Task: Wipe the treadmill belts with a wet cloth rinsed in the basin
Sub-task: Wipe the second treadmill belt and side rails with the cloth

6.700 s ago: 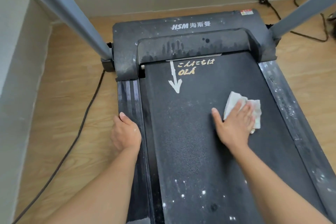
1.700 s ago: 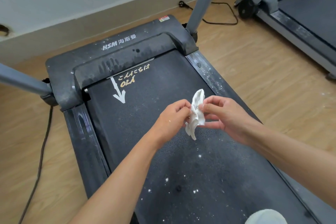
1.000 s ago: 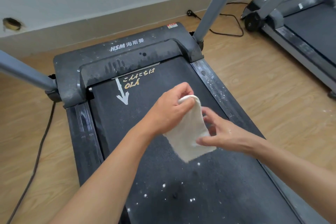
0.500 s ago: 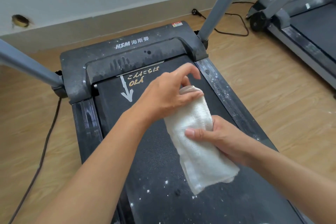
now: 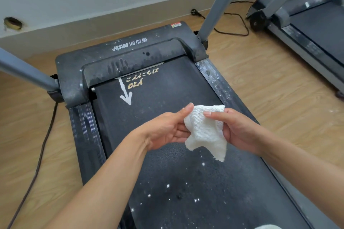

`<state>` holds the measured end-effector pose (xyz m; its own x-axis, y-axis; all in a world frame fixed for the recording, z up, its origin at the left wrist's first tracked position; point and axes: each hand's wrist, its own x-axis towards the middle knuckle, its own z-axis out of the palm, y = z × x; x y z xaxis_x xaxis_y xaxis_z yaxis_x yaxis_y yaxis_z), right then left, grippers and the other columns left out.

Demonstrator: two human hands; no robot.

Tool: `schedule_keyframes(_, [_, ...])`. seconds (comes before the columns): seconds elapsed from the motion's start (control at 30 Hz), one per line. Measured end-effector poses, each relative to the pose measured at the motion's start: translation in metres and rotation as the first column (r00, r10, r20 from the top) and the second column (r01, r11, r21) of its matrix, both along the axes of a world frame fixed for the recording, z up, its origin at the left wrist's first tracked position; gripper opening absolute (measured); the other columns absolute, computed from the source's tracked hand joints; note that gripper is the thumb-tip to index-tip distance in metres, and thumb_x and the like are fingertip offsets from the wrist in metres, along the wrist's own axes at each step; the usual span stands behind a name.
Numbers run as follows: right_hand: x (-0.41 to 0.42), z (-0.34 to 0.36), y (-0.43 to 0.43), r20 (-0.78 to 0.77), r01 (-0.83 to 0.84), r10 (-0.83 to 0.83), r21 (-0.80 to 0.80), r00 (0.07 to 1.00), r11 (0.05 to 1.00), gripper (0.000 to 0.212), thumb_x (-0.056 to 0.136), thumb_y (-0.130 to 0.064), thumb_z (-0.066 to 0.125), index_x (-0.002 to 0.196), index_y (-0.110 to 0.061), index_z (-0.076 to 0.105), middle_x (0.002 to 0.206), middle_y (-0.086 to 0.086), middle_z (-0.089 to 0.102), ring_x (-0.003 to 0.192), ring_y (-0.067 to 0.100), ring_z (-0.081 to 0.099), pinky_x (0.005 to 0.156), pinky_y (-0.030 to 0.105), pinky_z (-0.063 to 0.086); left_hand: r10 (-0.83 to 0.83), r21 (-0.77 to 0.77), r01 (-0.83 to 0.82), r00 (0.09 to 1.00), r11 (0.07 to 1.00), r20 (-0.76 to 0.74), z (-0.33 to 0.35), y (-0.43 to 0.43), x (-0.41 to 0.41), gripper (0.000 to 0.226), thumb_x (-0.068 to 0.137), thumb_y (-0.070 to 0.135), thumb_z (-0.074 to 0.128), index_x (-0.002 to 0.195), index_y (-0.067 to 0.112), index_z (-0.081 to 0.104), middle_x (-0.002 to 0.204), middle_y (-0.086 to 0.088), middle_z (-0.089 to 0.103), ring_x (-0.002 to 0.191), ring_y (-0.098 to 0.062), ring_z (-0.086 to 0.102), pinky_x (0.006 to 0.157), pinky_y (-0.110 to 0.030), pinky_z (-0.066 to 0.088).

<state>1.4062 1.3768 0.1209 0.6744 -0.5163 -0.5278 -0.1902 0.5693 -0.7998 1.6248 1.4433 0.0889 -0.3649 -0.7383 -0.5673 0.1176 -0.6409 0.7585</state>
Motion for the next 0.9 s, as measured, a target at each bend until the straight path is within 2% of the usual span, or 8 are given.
schedule_keyframes(0.1, [-0.003, -0.003, -0.005, -0.045, -0.026, 0.026, -0.001, 0.999, 1.0, 0.039, 0.105, -0.027, 0.057, 0.137, -0.008, 0.067, 0.133, 0.019, 0.071, 0.118, 0.034, 0.07, 0.089, 0.041, 0.061, 0.229, -0.079, -0.226, 0.973, 0.971, 0.02, -0.007, -0.004, -0.003, 0.039, 0.097, 0.032, 0.072, 0.127, 0.009, 0.073, 0.123, -0.01, 0.076, 0.117, -0.025, 0.072, 0.11, -0.042, 0.052])
schedule_keyframes(0.2, [-0.005, -0.009, -0.01, -0.105, 0.017, -0.023, -0.057, 0.994, 0.998, 0.036, 0.103, -0.029, 0.062, 0.133, -0.009, 0.069, 0.127, 0.015, 0.075, 0.115, 0.031, 0.073, 0.093, 0.045, 0.062, 0.35, -0.158, -0.336, 0.934, 0.929, 0.072, -0.016, -0.007, -0.007, 0.027, 0.099, 0.022, 0.071, 0.122, 0.009, 0.075, 0.117, -0.009, 0.078, 0.112, -0.025, 0.074, 0.099, -0.037, 0.057])
schedule_keyframes(0.4, [-0.009, -0.022, -0.014, -0.157, 0.201, -0.227, -0.163, 0.961, 0.966, 0.031, 0.098, -0.023, 0.071, 0.122, -0.003, 0.074, 0.117, 0.015, 0.078, 0.108, 0.032, 0.076, 0.093, 0.047, 0.063, 0.475, -0.338, -0.39, 0.852, 0.856, 0.221, -0.017, -0.009, -0.008, 0.02, 0.094, 0.026, 0.078, 0.11, 0.013, 0.077, 0.102, -0.005, 0.081, 0.096, -0.022, 0.076, 0.086, -0.036, 0.062])
schedule_keyframes(0.5, [-0.013, -0.024, -0.017, -0.144, 0.25, -0.282, -0.203, 0.949, 0.947, 0.031, 0.096, -0.023, 0.074, 0.12, -0.003, 0.075, 0.116, 0.016, 0.078, 0.107, 0.033, 0.076, 0.092, 0.044, 0.063, 0.515, -0.42, -0.371, 0.799, 0.828, 0.309, -0.012, -0.007, -0.004, 0.022, 0.092, 0.032, 0.08, 0.099, 0.012, 0.078, 0.087, 0.002, 0.078, 0.072, -0.006, 0.064, 0.067, -0.018, 0.049])
schedule_keyframes(0.57, [-0.012, -0.024, -0.016, -0.116, 0.28, -0.311, -0.222, 0.943, 0.934, 0.03, 0.096, -0.023, 0.074, 0.119, -0.003, 0.075, 0.114, 0.016, 0.079, 0.104, 0.033, 0.077, 0.087, 0.04, 0.065, 0.52, -0.465, -0.313, 0.739, 0.828, 0.428, -0.014, -0.006, -0.002, 0.035, 0.094, 0.044, 0.075, 0.091, 0.009, 0.074, 0.076, -0.004, 0.066, 0.066, -0.008, 0.05, 0.064, -0.024, 0.04])
schedule_keyframes(0.67, [-0.006, -0.024, -0.013, -0.093, 0.321, -0.357, -0.273, 0.929, 0.907, 0.027, 0.097, -0.025, 0.072, 0.116, -0.006, 0.075, 0.109, 0.016, 0.08, 0.089, 0.027, 0.079, 0.071, 0.033, 0.064, 0.511, -0.436, -0.33, 0.754, 0.838, 0.413, -0.012, -0.007, -0.006, 0.046, 0.099, 0.055, 0.063, 0.092, 0.01, 0.062, 0.079, 0.002, 0.055, 0.072, -0.011, 0.045, 0.068, -0.03, 0.037])
schedule_keyframes(0.77, [0.001, -0.023, -0.012, -0.061, 0.34, -0.369, -0.277, 0.927, 0.899, 0.018, 0.102, -0.022, 0.067, 0.112, -0.007, 0.072, 0.101, 0.014, 0.08, 0.075, 0.021, 0.077, 0.059, 0.029, 0.062, 0.51, -0.399, -0.373, 0.795, 0.838, 0.328, -0.009, -0.007, -0.013, 0.042, 0.094, 0.065, 0.055, 0.093, 0.024, 0.06, 0.091, -0.002, 0.066, 0.085, -0.018, 0.059, 0.08, -0.042, 0.05])
schedule_keyframes(0.9, [0.002, -0.024, -0.011, -0.062, 0.308, -0.343, -0.315, 0.937, 0.898, 0.016, 0.103, -0.022, 0.066, 0.109, -0.007, 0.07, 0.093, 0.009, 0.077, 0.061, 0.015, 0.069, 0.049, 0.024, 0.058, 0.554, -0.455, -0.356, 0.702, 0.817, 0.447, -0.012, -0.009, -0.015, 0.023, 0.101, 0.046, 0.062, 0.098, 0.023, 0.064, 0.093, 0.001, 0.076, 0.092, -0.021, 0.072, 0.083, -0.041, 0.056])
